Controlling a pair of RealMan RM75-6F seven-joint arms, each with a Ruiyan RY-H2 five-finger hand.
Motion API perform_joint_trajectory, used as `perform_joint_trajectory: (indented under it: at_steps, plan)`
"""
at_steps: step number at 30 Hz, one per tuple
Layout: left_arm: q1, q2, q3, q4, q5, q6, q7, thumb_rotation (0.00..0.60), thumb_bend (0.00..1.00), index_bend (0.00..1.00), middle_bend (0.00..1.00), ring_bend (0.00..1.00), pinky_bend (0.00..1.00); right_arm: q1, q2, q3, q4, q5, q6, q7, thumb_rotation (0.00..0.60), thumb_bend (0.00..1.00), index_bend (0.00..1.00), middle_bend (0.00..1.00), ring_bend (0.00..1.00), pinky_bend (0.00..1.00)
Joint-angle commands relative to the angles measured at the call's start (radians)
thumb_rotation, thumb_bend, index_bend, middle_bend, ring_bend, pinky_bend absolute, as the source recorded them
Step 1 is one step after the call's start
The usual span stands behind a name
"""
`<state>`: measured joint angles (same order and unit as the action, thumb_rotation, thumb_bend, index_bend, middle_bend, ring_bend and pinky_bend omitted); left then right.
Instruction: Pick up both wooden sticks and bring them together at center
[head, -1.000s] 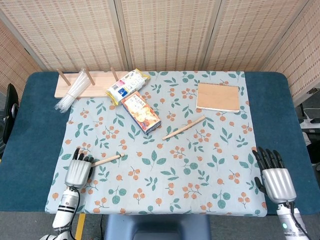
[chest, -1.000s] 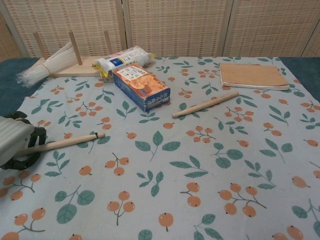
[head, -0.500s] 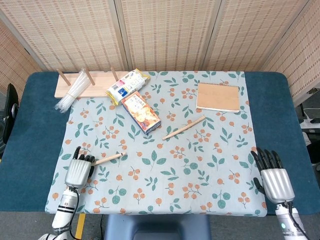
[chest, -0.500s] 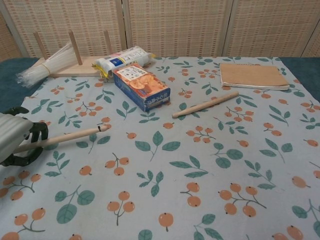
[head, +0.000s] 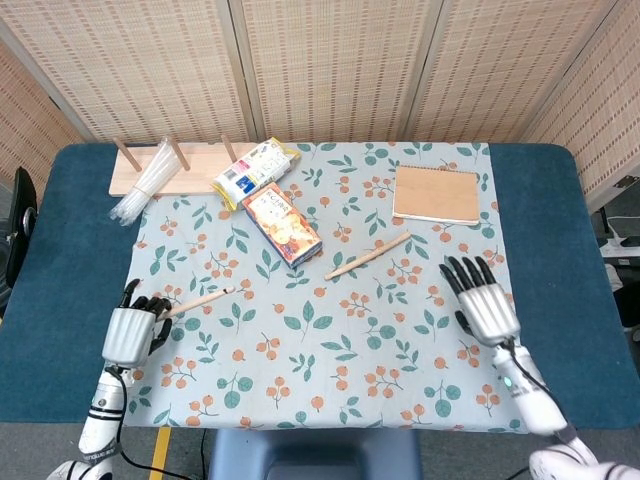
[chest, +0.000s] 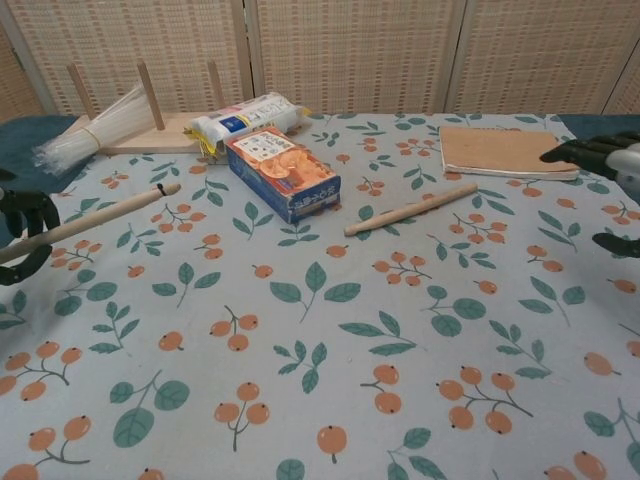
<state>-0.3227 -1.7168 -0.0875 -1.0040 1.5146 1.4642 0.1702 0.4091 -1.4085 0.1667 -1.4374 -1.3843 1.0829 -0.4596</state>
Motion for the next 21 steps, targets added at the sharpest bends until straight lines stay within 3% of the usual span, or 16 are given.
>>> perform_joint_trajectory:
  at_steps: [1,13,21]
  plan:
    - [0.002,0.008,-0.005,0.000,-0.005,0.002,-0.006,0.600,0.50,0.85,0.84,0.49,0.16,0.189,-0.169,0.095,0.232,0.103,-0.179,-0.059,0.600,0.30,0.08,0.07,0.00,0.00]
    - [-0.004,0.017,-0.010,0.026,-0.012,-0.012,-0.040,0.600,0.50,0.85,0.84,0.49,0.16,0.413,-0.446,0.110,0.651,0.180,-0.345,-0.094,0.600,0.30,0.21,0.19,0.00,0.01]
    - [-0.004,0.018,-0.010,0.040,-0.013,-0.012,-0.063,0.600,0.50,0.85,0.84,0.49,0.16,0.466,-0.517,0.121,0.752,0.193,-0.339,-0.052,0.600,0.30,0.27,0.24,0.01,0.04]
